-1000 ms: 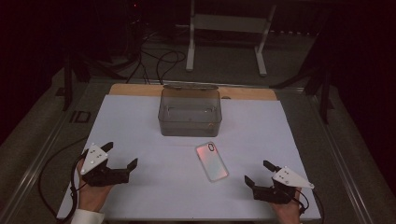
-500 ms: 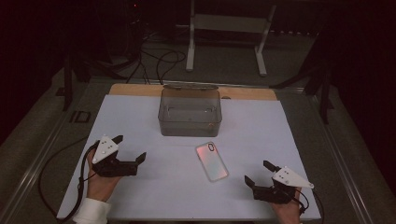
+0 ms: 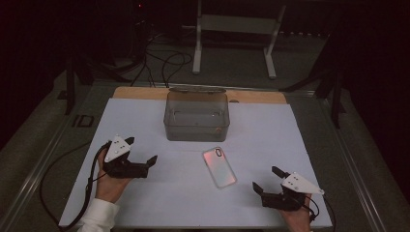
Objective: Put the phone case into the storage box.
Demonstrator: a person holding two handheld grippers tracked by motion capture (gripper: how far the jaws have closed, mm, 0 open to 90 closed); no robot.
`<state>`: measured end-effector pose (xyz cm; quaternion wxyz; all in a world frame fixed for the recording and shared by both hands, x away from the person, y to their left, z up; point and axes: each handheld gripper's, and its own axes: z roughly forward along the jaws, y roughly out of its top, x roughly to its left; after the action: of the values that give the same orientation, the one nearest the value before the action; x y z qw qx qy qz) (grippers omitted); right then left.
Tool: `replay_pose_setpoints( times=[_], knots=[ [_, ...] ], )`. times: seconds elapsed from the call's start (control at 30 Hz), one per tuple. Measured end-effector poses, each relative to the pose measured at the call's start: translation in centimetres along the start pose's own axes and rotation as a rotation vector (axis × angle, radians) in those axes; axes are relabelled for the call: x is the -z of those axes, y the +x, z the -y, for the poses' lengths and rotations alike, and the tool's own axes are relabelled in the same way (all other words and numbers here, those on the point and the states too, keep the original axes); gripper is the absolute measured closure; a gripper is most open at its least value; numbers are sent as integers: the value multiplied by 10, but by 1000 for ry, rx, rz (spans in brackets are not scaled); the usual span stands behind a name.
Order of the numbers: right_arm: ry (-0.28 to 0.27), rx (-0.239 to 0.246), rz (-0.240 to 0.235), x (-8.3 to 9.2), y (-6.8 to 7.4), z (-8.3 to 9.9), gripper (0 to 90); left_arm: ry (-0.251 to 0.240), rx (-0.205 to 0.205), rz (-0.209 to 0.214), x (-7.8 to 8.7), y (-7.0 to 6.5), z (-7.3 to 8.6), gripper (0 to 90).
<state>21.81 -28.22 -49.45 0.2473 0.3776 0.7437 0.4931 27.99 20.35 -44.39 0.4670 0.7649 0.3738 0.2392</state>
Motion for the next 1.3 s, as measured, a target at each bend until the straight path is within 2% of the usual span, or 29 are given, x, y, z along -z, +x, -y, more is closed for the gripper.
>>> replay_pose_setpoints(
  times=[0.7,1.3],
  knots=[
    [12,10,-4,-1,1,0,94,31,-23,51,-23,-4,-15,6],
    [17,14,-9,-2,2,0,94,58,-60,92,-43,-10,-30,7]
  ],
)
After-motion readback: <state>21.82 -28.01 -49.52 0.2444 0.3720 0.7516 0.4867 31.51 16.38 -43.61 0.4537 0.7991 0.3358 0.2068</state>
